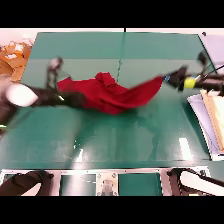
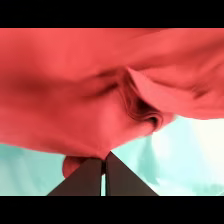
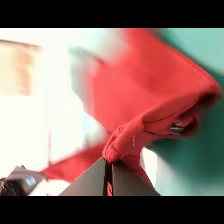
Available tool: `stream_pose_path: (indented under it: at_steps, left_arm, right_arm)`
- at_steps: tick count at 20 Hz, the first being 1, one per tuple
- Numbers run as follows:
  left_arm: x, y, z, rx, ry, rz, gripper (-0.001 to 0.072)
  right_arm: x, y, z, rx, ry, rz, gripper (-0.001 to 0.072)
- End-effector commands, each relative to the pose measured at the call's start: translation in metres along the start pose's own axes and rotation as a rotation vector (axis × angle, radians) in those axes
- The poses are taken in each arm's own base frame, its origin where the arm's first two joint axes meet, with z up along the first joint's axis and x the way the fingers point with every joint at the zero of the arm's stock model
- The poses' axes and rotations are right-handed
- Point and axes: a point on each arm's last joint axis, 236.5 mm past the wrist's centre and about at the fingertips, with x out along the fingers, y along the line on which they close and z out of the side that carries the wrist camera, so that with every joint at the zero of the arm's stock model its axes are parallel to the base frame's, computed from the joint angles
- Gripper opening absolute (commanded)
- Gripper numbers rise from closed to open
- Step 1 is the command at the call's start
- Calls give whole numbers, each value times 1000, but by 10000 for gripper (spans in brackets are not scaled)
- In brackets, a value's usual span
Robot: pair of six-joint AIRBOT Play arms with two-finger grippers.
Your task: Fold the shirts.
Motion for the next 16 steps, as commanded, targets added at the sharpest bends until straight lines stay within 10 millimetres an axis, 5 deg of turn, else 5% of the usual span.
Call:
stream_pose_path:
  at_steps: [1, 4, 6, 8, 10, 12, 16]
  left_arm:
    - [-150, -53, 85, 254, -259, 76, 17]
    - [-282, -120, 133, 424, -581, 39, 17]
    - [-361, -154, 139, 512, -776, 25, 17]
    - [-398, -164, 140, 548, -871, 40, 17]
    - [-396, -157, 138, 549, -856, 73, 18]
    - [-370, -141, 139, 552, -780, 113, 18]
    - [-289, -100, 148, 519, -615, 179, 18]
  right_arm:
    - [-76, 181, 42, -286, -304, 306, 13]
    - [-159, 304, 30, -569, -565, 362, 13]
    - [-203, 363, 10, -718, -725, 363, 13]
    - [-230, 398, -9, -818, -829, 354, 13]
    - [-238, 409, -18, -864, -867, 333, 13]
    - [-234, 398, -11, -881, -867, 260, 13]
    - [-216, 331, 28, -829, -835, 44, 14]
